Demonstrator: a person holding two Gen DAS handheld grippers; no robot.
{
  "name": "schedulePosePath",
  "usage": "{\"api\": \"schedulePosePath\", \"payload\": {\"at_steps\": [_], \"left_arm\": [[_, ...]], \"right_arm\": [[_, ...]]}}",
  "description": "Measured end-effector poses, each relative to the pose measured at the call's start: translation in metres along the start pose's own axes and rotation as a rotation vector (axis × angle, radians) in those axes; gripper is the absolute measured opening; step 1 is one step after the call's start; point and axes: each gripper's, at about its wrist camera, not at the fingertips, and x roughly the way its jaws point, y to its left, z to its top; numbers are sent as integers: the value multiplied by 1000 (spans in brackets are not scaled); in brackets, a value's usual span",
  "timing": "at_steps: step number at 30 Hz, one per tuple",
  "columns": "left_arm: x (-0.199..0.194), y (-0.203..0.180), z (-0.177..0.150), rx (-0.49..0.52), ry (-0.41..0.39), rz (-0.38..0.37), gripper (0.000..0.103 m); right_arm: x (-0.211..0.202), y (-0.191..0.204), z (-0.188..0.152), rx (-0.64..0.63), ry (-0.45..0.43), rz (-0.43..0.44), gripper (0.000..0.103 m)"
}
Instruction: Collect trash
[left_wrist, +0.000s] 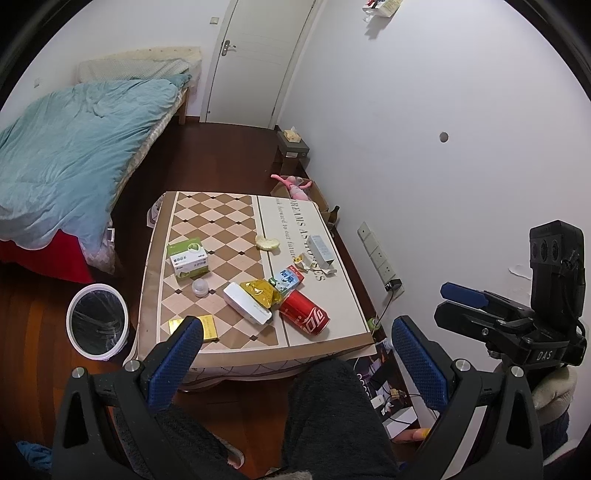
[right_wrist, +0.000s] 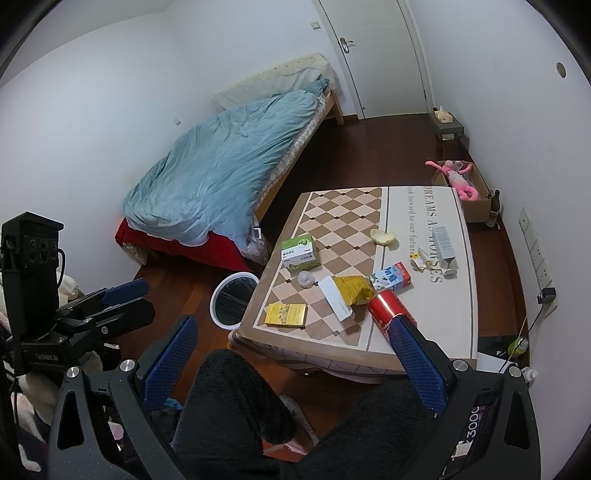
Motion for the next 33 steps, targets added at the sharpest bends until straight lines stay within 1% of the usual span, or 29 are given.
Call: {"api": "schedulePosePath", "payload": {"at_steps": [33], "left_arm": [[-8, 10, 1, 3, -18, -10, 103]], "right_arm": [[-1, 5, 1, -6, -9, 14, 103]]}}
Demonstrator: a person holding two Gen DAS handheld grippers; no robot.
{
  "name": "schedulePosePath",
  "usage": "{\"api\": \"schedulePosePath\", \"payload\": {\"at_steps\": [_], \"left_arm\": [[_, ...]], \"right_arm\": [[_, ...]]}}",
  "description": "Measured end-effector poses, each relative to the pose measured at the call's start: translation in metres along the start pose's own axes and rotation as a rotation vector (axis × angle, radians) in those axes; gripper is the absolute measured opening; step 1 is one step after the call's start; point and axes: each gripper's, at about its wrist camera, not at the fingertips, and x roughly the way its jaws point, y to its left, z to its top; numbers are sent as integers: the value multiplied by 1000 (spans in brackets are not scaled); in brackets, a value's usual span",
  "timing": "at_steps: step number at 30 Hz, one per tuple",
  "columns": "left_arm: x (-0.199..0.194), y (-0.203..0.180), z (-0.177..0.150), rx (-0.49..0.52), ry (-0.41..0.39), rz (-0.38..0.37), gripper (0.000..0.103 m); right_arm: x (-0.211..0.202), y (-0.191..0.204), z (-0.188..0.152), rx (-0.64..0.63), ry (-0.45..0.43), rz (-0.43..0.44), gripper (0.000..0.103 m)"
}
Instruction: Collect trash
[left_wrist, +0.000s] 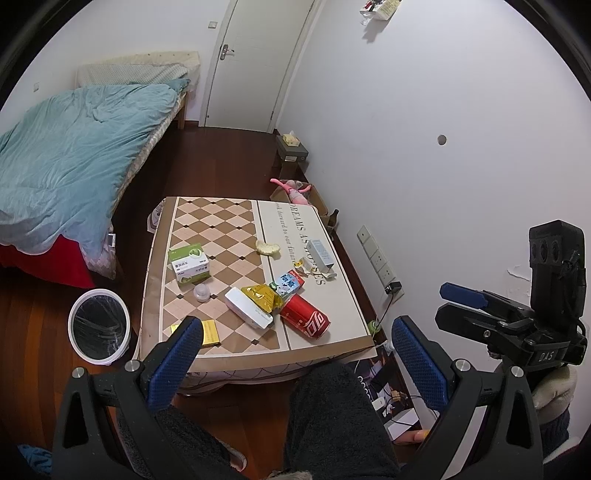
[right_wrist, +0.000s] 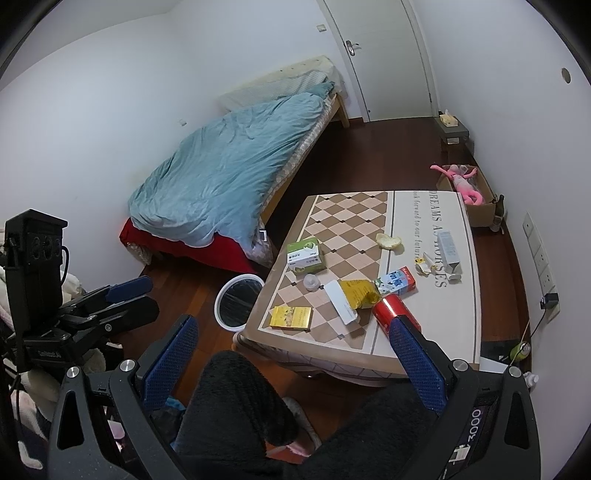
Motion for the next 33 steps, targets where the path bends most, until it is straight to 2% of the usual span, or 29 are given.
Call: {"api": "schedulePosePath", "payload": {"at_steps": [5, 7, 11, 13, 17, 21, 25, 27, 33], "left_arm": [[1, 1, 0, -5, 0, 10, 103], [6, 2, 1, -12, -5, 48, 103], [39, 16, 1, -4, -40, 327, 103], [62, 31, -1, -21, -29, 416, 103], [133, 82, -14, -102, 92, 503, 103], [199, 121, -38, -125, 247, 565, 103], [250, 155, -66, -214, 405, 559, 103], [266, 169, -77, -289, 456, 535, 98], [283, 192, -97, -624, 462, 433, 98]], "right_arm": [[0, 3, 2, 2, -5, 5, 103], [5, 1, 3, 26, -6, -19, 103], [29, -19, 3, 67, 10, -94, 103], [55, -35, 2, 80, 38, -145, 103], [129, -81, -5, 137, 134, -226, 103], [213, -124, -15, 152, 276, -300, 91], [276, -157, -25, 135, 398, -344, 91], [298, -166, -31, 124, 445, -346, 91], [336, -179, -38, 79, 519, -338, 91]]}}
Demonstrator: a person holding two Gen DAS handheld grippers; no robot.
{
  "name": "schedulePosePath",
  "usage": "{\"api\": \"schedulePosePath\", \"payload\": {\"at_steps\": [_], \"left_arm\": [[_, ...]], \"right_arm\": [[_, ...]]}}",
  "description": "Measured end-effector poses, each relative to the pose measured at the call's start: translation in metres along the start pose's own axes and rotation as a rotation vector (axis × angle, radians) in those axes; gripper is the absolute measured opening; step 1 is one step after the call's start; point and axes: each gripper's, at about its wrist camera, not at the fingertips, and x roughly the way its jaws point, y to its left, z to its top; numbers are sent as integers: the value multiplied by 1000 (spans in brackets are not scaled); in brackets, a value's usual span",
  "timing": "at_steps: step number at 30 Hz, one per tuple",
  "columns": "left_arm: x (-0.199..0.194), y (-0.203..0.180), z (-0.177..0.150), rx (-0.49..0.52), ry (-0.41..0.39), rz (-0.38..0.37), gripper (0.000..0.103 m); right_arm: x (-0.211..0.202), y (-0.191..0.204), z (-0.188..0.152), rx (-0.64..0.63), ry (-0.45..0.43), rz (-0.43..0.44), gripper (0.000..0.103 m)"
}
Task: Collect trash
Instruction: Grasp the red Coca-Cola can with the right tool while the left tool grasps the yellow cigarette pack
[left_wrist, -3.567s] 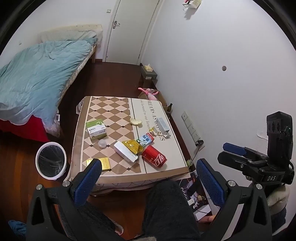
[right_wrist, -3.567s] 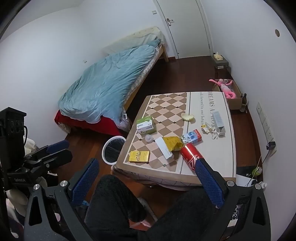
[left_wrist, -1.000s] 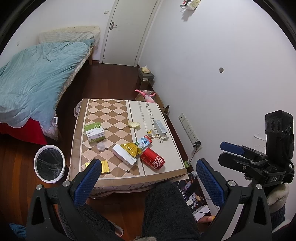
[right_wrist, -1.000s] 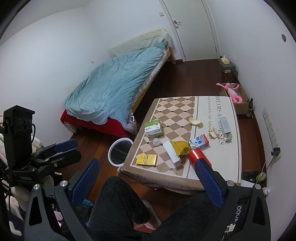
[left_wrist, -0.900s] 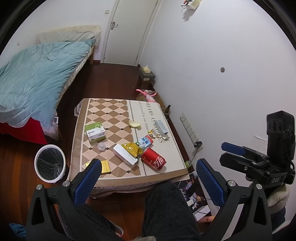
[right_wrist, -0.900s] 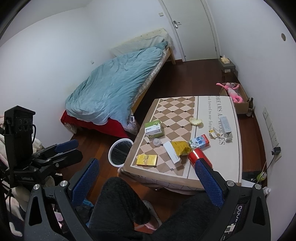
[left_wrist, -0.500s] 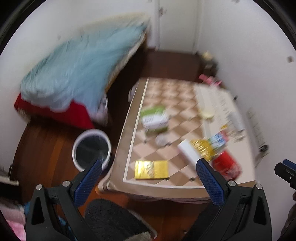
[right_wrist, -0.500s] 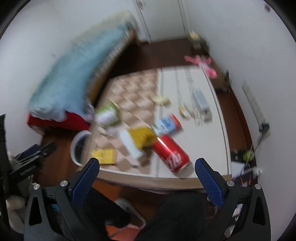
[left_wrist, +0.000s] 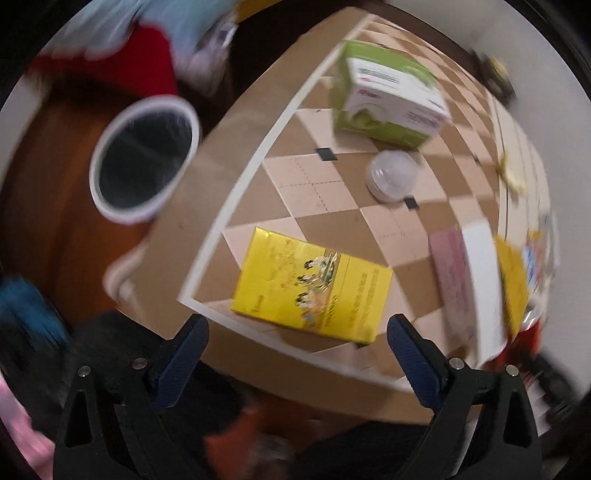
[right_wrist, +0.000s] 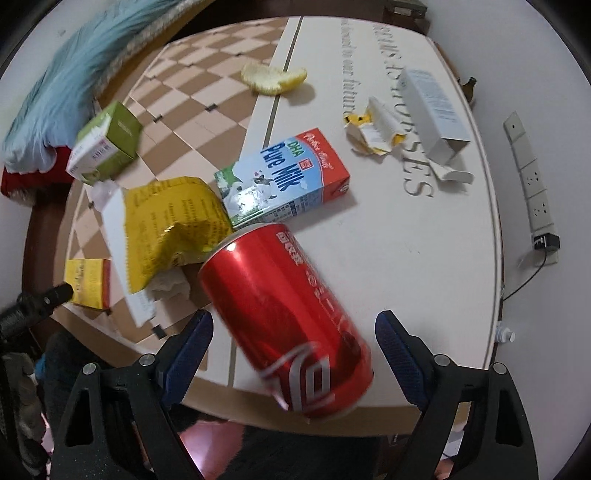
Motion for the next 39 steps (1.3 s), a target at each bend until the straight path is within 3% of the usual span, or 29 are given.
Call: {"api": "schedulePosePath", "payload": {"at_steps": [4, 6, 9, 14, 16, 18, 19, 20, 23, 25, 27, 30, 32, 34, 35, 37, 39], "left_arm": [[14, 9, 11, -238, 37, -42, 98], [23, 18, 17, -363, 57, -48, 97], [28, 23, 16, -505, 67, -14, 86], [25, 11, 17, -586, 52, 89, 75], [20, 3, 18, -513, 30, 109, 71], [17, -20, 20, -347, -1, 135, 70], [18, -34, 23, -244, -11, 131, 69], [19, -56, 23, -75, -17, 152, 70], [20, -94, 17, 228, -44, 224, 72], [23, -96, 17, 234, -12, 223, 74], [25, -84, 15, 140, 9, 177, 75], [23, -76, 4, 37, -3, 163, 78], [23, -78, -3, 9, -31, 167, 79], [22, -81, -7, -13, -48, 166, 77], [20, -79, -7, -14, -56, 166, 75], [17, -87, -12, 34, -78, 165, 58], [17, -94, -11, 123, -80, 192, 58]], "right_arm": [[16, -2, 5, -3, 23, 18, 91], [23, -5, 4, 20, 34, 53, 81], [23, -7, 2, 51, 24, 60, 80], [16, -22, -12, 140, 1, 54, 79], [9, -39, -22, 198, -19, 53, 79], [1, -55, -27, 252, -37, 56, 79], [-3, -66, -32, 293, -48, 70, 79], [-3, -73, -34, 314, -46, 89, 79], [2, -90, -36, 360, 26, 165, 81], [0, -94, -35, 344, 23, 189, 81], [-3, -96, -33, 309, 7, 168, 81], [3, -94, -32, 284, 43, 182, 81], [13, -72, -25, 273, 62, 180, 81], [16, -63, -28, 253, 63, 158, 71], [18, -59, -27, 253, 56, 151, 71], [15, -61, -31, 275, 45, 141, 71], [15, -60, -32, 307, 40, 158, 71]]}}
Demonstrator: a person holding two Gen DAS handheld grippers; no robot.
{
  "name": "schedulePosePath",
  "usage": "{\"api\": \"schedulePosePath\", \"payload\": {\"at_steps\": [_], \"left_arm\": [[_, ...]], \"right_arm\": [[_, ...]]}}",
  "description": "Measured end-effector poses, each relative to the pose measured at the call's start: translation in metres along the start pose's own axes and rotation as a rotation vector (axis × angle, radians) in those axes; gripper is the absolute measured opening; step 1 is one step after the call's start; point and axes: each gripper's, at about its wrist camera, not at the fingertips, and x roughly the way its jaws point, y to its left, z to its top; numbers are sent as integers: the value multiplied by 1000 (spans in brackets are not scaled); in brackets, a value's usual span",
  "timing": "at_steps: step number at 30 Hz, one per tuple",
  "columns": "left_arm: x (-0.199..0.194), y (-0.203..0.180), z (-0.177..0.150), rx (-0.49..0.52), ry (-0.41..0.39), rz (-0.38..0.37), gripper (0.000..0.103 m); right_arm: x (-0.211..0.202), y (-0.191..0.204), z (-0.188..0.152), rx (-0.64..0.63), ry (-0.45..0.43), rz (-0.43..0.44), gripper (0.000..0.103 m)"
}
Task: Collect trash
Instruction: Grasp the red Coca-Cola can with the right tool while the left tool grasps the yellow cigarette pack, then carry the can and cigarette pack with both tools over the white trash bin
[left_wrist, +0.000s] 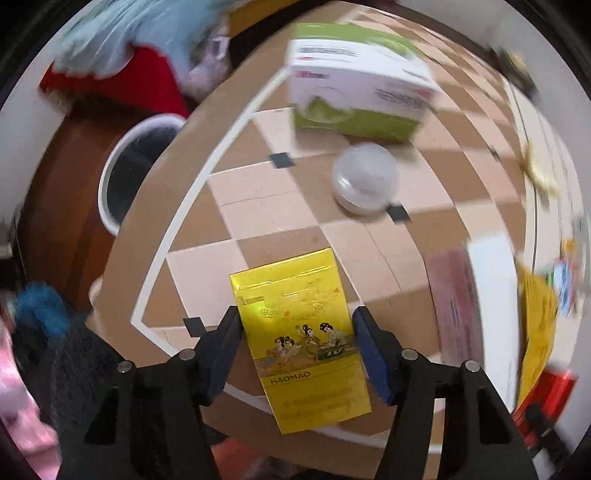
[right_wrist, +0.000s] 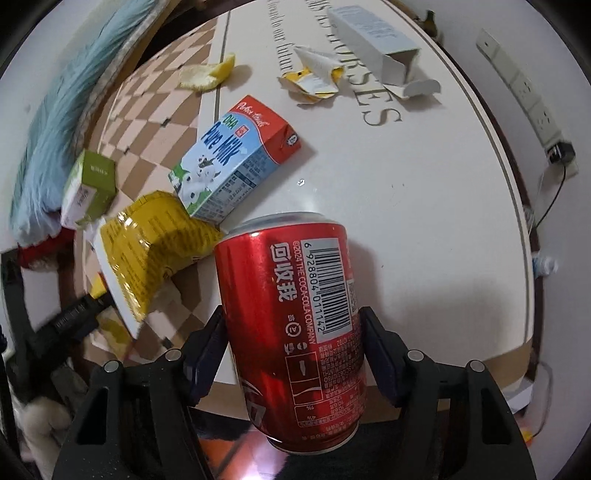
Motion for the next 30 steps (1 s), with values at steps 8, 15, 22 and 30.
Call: {"api": "schedulePosePath", "payload": {"at_steps": [8, 15, 22, 30], "left_arm": [[-15, -21, -25, 284, -52, 26, 59], [0, 16, -11, 206, -9, -68, 63], [9, 22, -20, 230, -60, -64, 57], [-56, 46, -7, 274, -289, -72, 57]], "right_arm": [[8, 11, -10, 6, 25, -2, 72], [13, 26, -18, -47, 33, -64, 72], [11, 30, -30, -83, -10, -108, 69], [-56, 42, -42, -110, -210, -115, 69]]}}
